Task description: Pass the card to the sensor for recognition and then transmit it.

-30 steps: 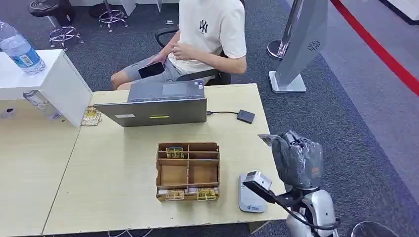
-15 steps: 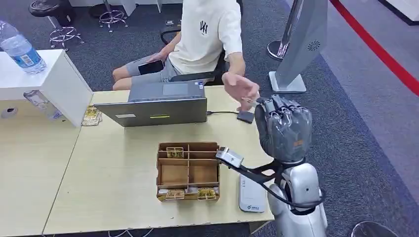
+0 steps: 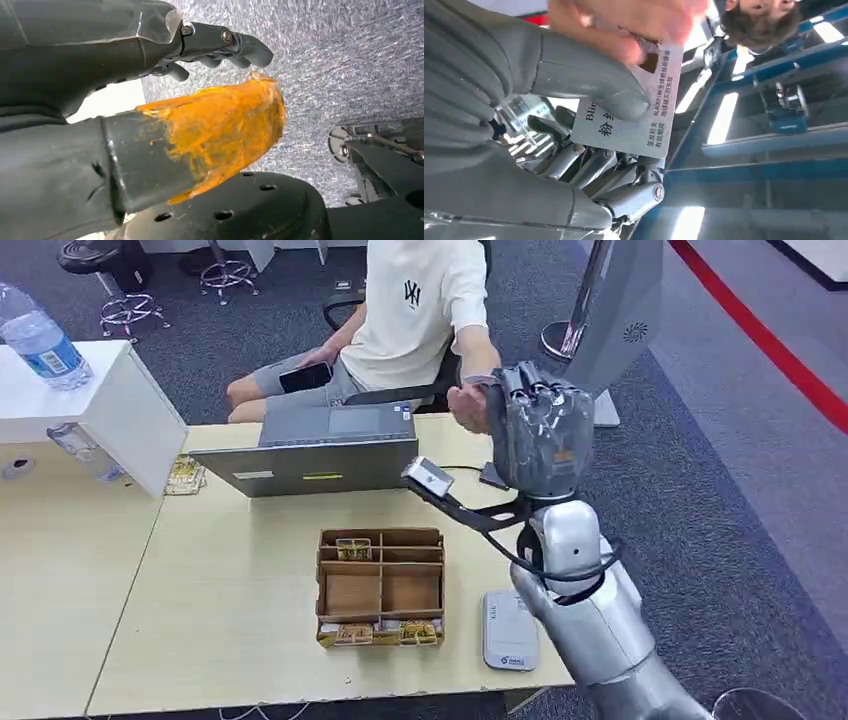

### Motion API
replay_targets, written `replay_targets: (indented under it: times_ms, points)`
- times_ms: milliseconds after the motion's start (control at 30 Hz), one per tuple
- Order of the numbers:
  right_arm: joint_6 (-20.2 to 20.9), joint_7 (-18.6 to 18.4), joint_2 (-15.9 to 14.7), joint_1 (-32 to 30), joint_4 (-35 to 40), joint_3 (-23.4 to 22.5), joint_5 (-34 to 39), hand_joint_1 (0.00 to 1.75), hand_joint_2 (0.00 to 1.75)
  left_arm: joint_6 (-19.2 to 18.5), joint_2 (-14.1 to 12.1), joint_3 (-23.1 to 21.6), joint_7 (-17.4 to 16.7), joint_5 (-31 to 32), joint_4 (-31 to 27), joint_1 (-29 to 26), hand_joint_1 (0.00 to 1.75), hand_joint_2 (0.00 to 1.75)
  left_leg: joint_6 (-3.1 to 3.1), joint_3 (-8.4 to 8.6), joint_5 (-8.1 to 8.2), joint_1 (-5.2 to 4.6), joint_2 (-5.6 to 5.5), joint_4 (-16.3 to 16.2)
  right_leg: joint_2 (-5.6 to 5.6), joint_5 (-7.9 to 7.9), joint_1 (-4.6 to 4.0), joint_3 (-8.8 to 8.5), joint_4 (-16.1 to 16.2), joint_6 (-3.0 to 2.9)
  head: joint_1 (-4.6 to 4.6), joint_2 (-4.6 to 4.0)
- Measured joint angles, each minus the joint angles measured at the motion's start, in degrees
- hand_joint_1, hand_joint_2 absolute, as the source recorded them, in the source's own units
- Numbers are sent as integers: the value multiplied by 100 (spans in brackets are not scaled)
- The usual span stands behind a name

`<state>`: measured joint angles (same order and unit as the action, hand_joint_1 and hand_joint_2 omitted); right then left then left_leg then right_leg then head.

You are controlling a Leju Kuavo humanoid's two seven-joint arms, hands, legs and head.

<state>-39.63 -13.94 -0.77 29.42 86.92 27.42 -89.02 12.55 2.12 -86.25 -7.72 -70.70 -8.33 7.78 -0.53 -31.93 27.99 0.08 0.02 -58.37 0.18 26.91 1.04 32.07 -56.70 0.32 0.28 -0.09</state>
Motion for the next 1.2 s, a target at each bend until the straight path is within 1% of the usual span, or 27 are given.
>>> replay_targets:
  times_ms: [67,100,133,167,200,233,267,300,333,533,633,767,1000,1033,1100,1133,1200]
  points:
    - [0,-116,-49,68,-81,124,0,175,175,-2,0,-6,0,23,0,3,0,0,0,1,0,0,0,0,0,0,0,0,0,0,2,0]
    - [0,-476,-162,273,-247,398,0,175,175,-2,-2,-15,0,48,0,14,0,0,0,2,0,0,-2,0,-3,0,0,0,1,0,2,0]
    - [0,-590,-230,359,-323,527,0,175,175,-2,-2,-17,0,59,0,17,0,0,0,1,0,1,-4,0,-4,1,-1,0,1,0,4,0]
    - [0,-913,-374,582,-551,870,0,175,175,-13,-2,-44,-2,96,0,17,0,0,0,-1,0,1,-6,0,-7,1,-1,0,0,0,2,0]
    - [0,-1114,-468,719,-719,1114,0,175,175,-20,-2,-55,-9,113,0,18,0,0,0,0,0,1,-6,0,-6,1,-2,1,0,0,2,0]
    - [0,-1144,-583,826,-905,1348,0,0,175,-20,-2,-55,-11,124,0,18,0,0,0,-2,0,1,-7,0,-6,1,-2,1,0,0,2,0]
    - [-2,-1168,-651,891,-1058,1470,0,0,175,-20,-7,-57,-26,148,0,17,0,0,0,-3,0,1,-6,0,-5,1,-1,2,0,0,2,0]
    - [-2,-1334,-723,999,-1377,1722,0,0,175,-37,-13,-57,-33,188,0,27,0,0,1,-3,1,1,-5,0,-4,2,-2,3,2,0,4,0]
    - [-4,-1369,-771,989,-1597,1859,0,0,175,-37,-20,-57,-61,317,0,25,0,0,0,-5,1,1,-6,0,-5,2,-1,6,2,0,4,0]
    - [-4,-1450,-859,968,-1693,1971,0,0,175,-37,-22,-57,-76,330,0,25,0,0,1,-4,1,1,-5,0,-4,2,-1,6,2,0,4,0]
    - [-7,-1465,-902,868,-1585,1988,0,0,175,-35,-22,-57,-79,310,0,24,0,0,1,-4,1,1,-5,0,-4,2,-2,6,2,0,4,0]
    - [-9,-1361,-946,587,-1187,1892,0,0,175,-33,-22,-57,-81,293,0,23,0,0,2,-6,2,1,-5,0,-3,2,-1,8,2,1,2,0]
    - [-9,-1347,-996,432,-913,1813,0,0,175,-31,-22,-57,-81,293,0,23,0,0,2,-5,2,1,-4,0,-3,2,-1,8,2,1,4,0]
    - [-9,-1286,-996,414,-887,1807,0,0,175,-31,-22,-57,-81,290,0,23,0,0,2,-5,2,1,-4,0,-3,2,-1,8,2,1,2,0]
    - [-11,-844,-968,228,-720,1684,0,0,175,-22,-20,-57,-81,271,0,24,0,0,2,-5,2,1,-8,0,-7,2,-2,6,2,1,2,0]
    - [-11,-419,-860,-36,-532,1513,0,0,175,-15,-20,-57,-83,242,0,22,0,0,2,-6,2,5,-15,0,-13,4,-6,2,2,1,7,0]
    - [-13,580,-495,-655,-64,1078,4,0,175,15,-17,-57,-90,164,0,10,0,0,9,-12,8,7,-19,1,-13,8,-9,10,1,-3,2,0]
